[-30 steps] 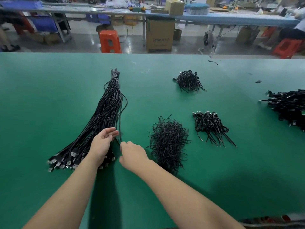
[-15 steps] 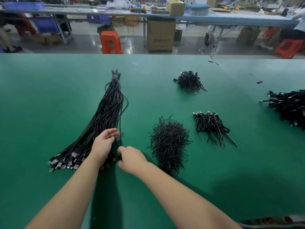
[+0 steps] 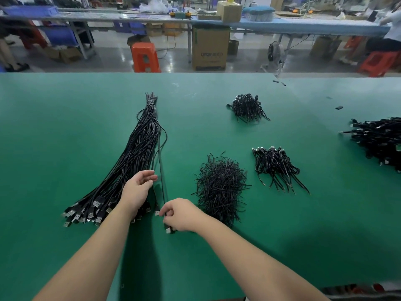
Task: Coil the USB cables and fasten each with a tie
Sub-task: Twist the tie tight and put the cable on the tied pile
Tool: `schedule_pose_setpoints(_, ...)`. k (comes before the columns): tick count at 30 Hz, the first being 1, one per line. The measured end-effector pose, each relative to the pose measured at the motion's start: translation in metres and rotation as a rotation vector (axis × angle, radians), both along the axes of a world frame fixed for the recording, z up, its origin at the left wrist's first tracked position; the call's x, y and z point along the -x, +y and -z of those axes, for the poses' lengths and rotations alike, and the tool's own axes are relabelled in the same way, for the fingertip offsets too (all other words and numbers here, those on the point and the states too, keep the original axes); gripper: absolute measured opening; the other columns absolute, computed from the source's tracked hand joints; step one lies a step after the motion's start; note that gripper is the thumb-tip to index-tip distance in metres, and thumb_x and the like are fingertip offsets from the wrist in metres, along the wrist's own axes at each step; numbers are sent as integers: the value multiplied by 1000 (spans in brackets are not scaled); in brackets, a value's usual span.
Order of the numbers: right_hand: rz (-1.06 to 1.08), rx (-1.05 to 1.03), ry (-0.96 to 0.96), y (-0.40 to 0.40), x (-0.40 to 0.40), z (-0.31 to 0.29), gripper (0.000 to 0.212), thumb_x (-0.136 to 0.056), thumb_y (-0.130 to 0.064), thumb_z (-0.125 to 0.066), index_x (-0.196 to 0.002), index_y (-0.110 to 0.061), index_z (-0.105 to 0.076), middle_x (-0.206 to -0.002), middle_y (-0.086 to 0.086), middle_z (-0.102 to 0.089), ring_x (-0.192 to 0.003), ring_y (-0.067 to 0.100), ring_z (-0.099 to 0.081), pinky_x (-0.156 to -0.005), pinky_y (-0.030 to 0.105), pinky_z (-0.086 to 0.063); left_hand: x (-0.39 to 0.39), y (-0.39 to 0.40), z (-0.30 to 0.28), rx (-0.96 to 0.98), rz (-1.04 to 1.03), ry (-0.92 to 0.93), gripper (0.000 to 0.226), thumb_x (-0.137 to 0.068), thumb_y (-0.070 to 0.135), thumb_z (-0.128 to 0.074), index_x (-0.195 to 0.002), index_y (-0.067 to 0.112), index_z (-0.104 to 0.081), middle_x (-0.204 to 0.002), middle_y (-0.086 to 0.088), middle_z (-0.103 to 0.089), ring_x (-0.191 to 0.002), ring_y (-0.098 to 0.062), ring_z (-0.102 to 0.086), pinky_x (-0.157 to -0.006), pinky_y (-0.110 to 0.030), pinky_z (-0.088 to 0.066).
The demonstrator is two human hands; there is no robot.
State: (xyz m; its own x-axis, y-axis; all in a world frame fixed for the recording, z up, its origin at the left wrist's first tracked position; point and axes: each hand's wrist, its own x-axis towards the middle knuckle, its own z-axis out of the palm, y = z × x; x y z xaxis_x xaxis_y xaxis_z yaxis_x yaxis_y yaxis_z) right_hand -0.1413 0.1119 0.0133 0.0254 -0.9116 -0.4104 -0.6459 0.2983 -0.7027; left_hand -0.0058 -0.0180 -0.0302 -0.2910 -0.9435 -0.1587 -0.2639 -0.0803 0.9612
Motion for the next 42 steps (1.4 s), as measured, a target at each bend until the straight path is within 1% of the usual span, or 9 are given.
schedule_pose_setpoints(7,-14,191,-327,16,9,-39,24,-91,-2,-58,-104,-17,-73,-86,7,-72,-61,9,-51,-62,31,-49,6,5,-4,29,20,-42,41,-96,-5,-53,-120,27,-64,-110,8,-70,-110,-9,-63,-107,-34,-45)
schedule_pose_setpoints(11,66,358,-499,22,16,-69,17,-102,-9,-54,-103,2,-68,-80,3,-69,-72,14,-65,-72,27,-57,11,11,-10,63,62,-117,77,-93,6,-65,-156,27,-26,-116,5,-60,-110,-17,-59,-101,-33,-43)
schedule_pose_setpoints(15,108,452,-620,35,28,-100,32,-106,-21,-49,-92,-1,-70,-67,2,-60,-61,16,-55,-63,23,-50,25,19,-22,174,74,-286,94,-94,33,-63,-154,47,7,-117,3,-54,-100,-18,-57,-94,-38,-45)
schedule_pose_setpoints(19,132,467,-738,41,42,-129,32,-106,-24,-46,-87,-8,-66,-63,-1,-60,-56,11,-53,-58,20,-48,38,16,-35,348,190,-271,53,-100,23,-52,-150,30,-37,-126,-11,-54,-106,-24,-60,-102,-45,-47)
schedule_pose_setpoints(23,231,495,-879,39,59,-150,25,-106,-19,-46,-93,-8,-64,-71,4,-67,-59,16,-59,-59,24,-51,45,23,-46,448,224,-299,26,-104,22,-48,-121,24,-67,-142,0,-38,-133,-11,-37,-110,-28,-26)
schedule_pose_setpoints(29,432,589,-966,34,89,-162,22,-104,-16,-50,-94,-10,-69,-69,2,-63,-57,13,-56,-58,23,-50,24,42,-55,302,311,-366,52,-102,52,-42,-69,26,-72,-102,10,-68,-98,0,-61,-91,-30,-42)
schedule_pose_setpoints(32,545,608,-944,31,99,-160,22,-102,-20,-55,-91,-16,-74,-71,-1,-56,-57,10,-48,-57,23,-44,14,47,-55,239,341,-498,55,-100,56,-41,-69,20,-69,-56,1,-62,-50,-13,-57,-64,-32,-49)
schedule_pose_setpoints(36,631,587,-851,25,100,-151,24,-104,-23,-53,-90,-14,-69,-96,8,-66,-69,13,-55,-65,27,-50,9,48,-55,198,381,-563,30,-101,36,-51,-81,18,-63,-66,-6,-70,-55,-13,-71,-50,-31,-52)
schedule_pose_setpoints(42,568,461,-836,25,84,-131,25,-106,-33,-48,-93,-16,-61,-78,5,-71,-46,10,-42,-41,20,-29,25,48,-97,125,471,-589,36,-104,47,-40,-104,19,-63,-97,-3,-67,-58,-20,-72,-49,-30,-54)
